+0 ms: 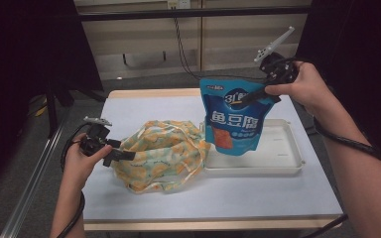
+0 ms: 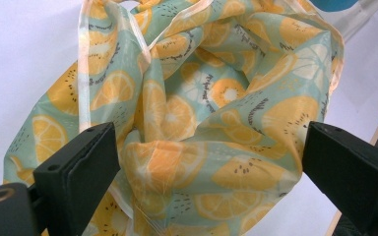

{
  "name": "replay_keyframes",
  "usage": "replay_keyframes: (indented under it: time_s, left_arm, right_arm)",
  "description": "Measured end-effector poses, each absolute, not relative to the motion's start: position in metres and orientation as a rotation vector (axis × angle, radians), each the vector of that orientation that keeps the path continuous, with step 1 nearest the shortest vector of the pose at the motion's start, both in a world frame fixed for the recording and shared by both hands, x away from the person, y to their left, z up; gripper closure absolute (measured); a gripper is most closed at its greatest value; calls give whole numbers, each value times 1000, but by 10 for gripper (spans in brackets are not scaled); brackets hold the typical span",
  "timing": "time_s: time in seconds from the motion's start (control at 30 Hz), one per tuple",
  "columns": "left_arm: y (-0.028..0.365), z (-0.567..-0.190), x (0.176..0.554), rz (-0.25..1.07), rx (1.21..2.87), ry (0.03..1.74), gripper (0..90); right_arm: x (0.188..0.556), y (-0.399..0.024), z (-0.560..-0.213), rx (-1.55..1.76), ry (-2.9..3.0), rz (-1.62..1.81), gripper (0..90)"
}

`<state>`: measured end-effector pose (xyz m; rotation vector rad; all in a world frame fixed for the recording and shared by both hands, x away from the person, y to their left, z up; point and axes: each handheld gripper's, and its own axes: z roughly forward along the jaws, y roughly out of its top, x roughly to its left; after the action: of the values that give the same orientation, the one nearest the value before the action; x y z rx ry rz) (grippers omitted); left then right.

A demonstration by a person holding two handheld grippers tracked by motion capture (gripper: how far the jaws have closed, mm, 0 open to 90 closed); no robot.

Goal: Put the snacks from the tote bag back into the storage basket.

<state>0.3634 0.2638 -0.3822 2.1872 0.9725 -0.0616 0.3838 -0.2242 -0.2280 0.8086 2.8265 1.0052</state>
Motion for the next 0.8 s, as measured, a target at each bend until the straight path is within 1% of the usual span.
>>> replay_keyframes:
  time_s: [0.17, 0.47, 0.67, 0.73, 0.8]
  left_arm:
    - [262, -382, 364, -65, 2186, 970, 69]
    - [261, -384, 365, -71, 2189, 971, 69]
    - [262, -383, 364, -71, 2189, 975, 69]
    - [262, -384, 364, -69, 2195, 973, 69]
    - [263, -384, 364, -71, 2195, 973, 69]
  right_arm:
    - [382, -227, -240, 801, 2844, 974, 900]
    - [376, -216, -263, 737, 2891, 971, 900]
    - [375, -218, -278, 761, 2907, 981, 896]
    - [376, -222, -278, 771, 2886, 1027, 874]
    - [376, -226, -276, 836, 2874, 1045, 760]
